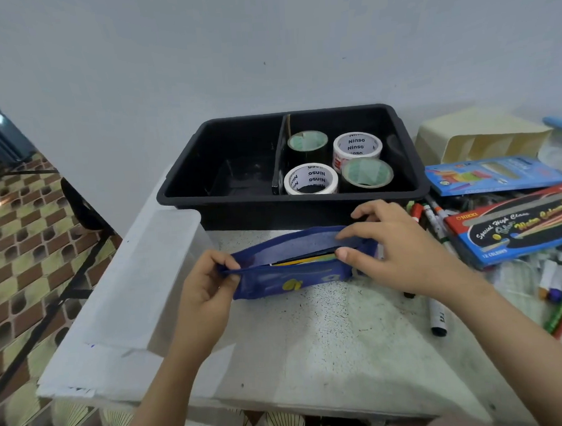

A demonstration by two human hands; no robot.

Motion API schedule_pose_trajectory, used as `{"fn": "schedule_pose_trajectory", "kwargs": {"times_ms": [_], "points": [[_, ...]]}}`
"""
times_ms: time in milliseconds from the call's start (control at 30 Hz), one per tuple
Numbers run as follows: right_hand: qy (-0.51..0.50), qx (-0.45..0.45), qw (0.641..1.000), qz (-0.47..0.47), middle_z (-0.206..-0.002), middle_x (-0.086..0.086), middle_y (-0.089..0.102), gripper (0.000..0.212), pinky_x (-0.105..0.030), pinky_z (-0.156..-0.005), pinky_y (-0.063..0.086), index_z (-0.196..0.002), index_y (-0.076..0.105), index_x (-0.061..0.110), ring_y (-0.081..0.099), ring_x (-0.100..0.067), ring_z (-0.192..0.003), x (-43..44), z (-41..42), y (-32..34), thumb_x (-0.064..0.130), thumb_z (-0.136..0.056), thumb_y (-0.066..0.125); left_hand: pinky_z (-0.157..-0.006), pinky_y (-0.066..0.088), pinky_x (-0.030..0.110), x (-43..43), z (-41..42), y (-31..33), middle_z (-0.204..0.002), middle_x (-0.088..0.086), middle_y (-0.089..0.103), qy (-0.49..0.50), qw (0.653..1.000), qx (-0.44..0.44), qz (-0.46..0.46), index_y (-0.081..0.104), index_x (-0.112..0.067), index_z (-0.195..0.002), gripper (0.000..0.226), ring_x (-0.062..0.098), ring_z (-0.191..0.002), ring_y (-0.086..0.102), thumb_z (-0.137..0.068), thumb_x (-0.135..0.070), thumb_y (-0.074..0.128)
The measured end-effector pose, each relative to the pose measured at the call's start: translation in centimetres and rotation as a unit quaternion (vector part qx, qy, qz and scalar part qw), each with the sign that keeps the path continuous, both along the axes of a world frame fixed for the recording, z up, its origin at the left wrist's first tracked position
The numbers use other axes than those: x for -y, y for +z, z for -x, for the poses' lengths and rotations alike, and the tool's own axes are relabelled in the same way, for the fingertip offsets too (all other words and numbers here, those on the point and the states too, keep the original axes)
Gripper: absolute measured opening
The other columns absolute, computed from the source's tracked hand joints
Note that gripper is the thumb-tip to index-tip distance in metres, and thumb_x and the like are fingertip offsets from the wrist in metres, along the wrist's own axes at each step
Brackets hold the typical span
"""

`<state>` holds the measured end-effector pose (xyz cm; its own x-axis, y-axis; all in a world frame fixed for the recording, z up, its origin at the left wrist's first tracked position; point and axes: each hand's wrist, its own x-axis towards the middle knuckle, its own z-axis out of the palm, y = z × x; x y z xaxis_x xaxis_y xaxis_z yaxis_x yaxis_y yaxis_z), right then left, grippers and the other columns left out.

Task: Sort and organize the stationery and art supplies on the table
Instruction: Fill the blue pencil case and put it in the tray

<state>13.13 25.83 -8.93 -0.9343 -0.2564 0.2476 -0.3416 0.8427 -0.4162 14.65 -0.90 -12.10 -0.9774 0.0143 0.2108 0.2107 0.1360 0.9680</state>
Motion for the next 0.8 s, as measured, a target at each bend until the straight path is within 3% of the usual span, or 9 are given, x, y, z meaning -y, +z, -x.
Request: {"fn": "schedule_pose_trajectory", "kwargs": {"times_ms": [100, 200, 300, 433, 500, 567, 633, 733, 800], "points": [[0.013, 0.032, 0.997, 0.063, -0.112, 0.013, 0.049, 0.043, -0.014, -0.089, 0.031, -0.113, 0.065, 0.035, 0.046, -0.005, -0.107, -0.5, -0.1, -0.9, 0.054, -0.077, 0.055, -0.062, 0.044, 0.011, -0.6, 0.7, -0.3, -0.084, -0.003, 0.056, 0.039, 0.999, 0.0, 0.013, 0.051, -0.015, -0.082, 0.036, -0.001, -0.074, 0.055, -0.09, 0.019, 0.04], [0.042, 0.046, 0.988, 0.144, -0.111, 0.014, 0.06, 0.035, -0.01, -0.092, 0.036, -0.113, 0.062, 0.034, 0.053, 0.002, -0.106, -0.9, -0.3, -1.4, 0.025, -0.079, 0.067, -0.071, 0.046, 0.011, -1.1, 1.5, -0.5, -0.089, -0.011, 0.059, 0.081, 0.996, -0.016, 0.029, 0.054, -0.02, -0.086, 0.037, -0.002, -0.082, 0.056, -0.09, 0.016, 0.042], [0.023, 0.017, 0.98, 0.195, -0.106, 0.021, 0.063, 0.047, -0.01, -0.087, 0.039, -0.107, 0.057, 0.038, 0.056, 0.005, -0.102, -0.9, -0.8, -1.7, 0.001, -0.081, 0.067, -0.078, 0.047, 0.012, -1.6, 2.2, -0.7, -0.09, -0.016, 0.06, 0.11, 0.992, -0.032, 0.051, 0.057, -0.025, -0.088, 0.042, -0.001, -0.088, 0.057, -0.089, 0.016, 0.044], [-0.047, 0.048, 0.941, 0.332, -0.081, 0.017, 0.068, 0.045, -0.009, -0.07, 0.041, -0.101, 0.05, 0.034, 0.06, 0.001, -0.079, -0.5, -1.6, -2.6, 0.003, -0.077, 0.074, -0.093, 0.041, 0.011, -2.6, 2.5, -0.4, -0.109, -0.008, 0.06, 0.135, 0.981, -0.087, 0.109, 0.056, -0.034, -0.101, 0.061, 0.001, -0.106, 0.054, -0.079, 0.021, 0.043], [-0.07, 0.048, 0.923, 0.375, -0.076, 0.013, 0.069, 0.041, -0.01, -0.065, 0.041, -0.098, 0.052, 0.03, 0.057, -0.002, -0.068, -0.2, -1.8, -3.1, 0.004, -0.076, 0.075, -0.094, 0.034, 0.005, -3.3, 2.4, -0.2, -0.121, 0.0, 0.056, 0.138, 0.97, -0.125, 0.154, 0.055, -0.033, -0.103, 0.066, 0.002, -0.114, 0.048, -0.072, 0.023, 0.044], [-0.098, 0.035, 0.91, 0.4, -0.076, 0.01, 0.068, 0.034, -0.011, -0.064, 0.043, -0.093, 0.057, 0.029, 0.057, -0.001, -0.068, 0.2, -2.1, -3.6, 0.005, -0.076, 0.075, -0.095, 0.027, 0.0, -4.2, 2.2, -0.1, -0.134, 0.005, 0.048, 0.141, 0.963, -0.136, 0.187, 0.057, -0.027, -0.106, 0.063, 0.005, -0.124, 0.042, -0.07, 0.023, 0.044], [-0.118, 0.02, 0.901, 0.416, -0.08, 0.011, 0.068, 0.029, -0.01, -0.065, 0.045, -0.089, 0.061, 0.028, 0.059, 0.0, -0.07, 0.6, -2.3, -4.0, 0.006, -0.078, 0.075, -0.107, 0.019, 0.007, -5.0, 2.0, -0.3, -0.141, 0.005, 0.042, 0.141, 0.948, -0.177, 0.221, 0.06, -0.024, -0.11, 0.057, 0.016, -0.136, 0.031, -0.072, 0.015, 0.042], [-0.125, -0.004, 0.904, 0.408, -0.086, 0.009, 0.068, 0.025, -0.011, -0.071, 0.046, -0.091, 0.063, 0.027, 0.062, -0.003, -0.078, 0.8, -2.5, -4.5, 0.006, -0.08, 0.072, -0.113, 0.024, 0.028, -6.3, 1.6, -0.6, -0.134, 0.002, 0.048, 0.089, 0.927, -0.26, 0.257, 0.063, -0.018, -0.11, 0.042, 0.018, -0.133, 0.036, -0.077, 0.0, 0.043], [-0.121, -0.013, 0.903, 0.413, -0.086, 0.009, 0.069, 0.024, -0.011, -0.071, 0.046, -0.092, 0.064, 0.025, 0.062, -0.003, -0.08, 0.8, -2.7, -4.5, 0.005, -0.081, 0.071, -0.101, 0.033, 0.025, -7.4, 1.2, -0.2, -0.117, 0.001, 0.058, 0.059, 0.909, -0.307, 0.276, 0.067, -0.015, -0.104, 0.03, 0.014, -0.115, 0.049, -0.08, -0.008, 0.049]]}}
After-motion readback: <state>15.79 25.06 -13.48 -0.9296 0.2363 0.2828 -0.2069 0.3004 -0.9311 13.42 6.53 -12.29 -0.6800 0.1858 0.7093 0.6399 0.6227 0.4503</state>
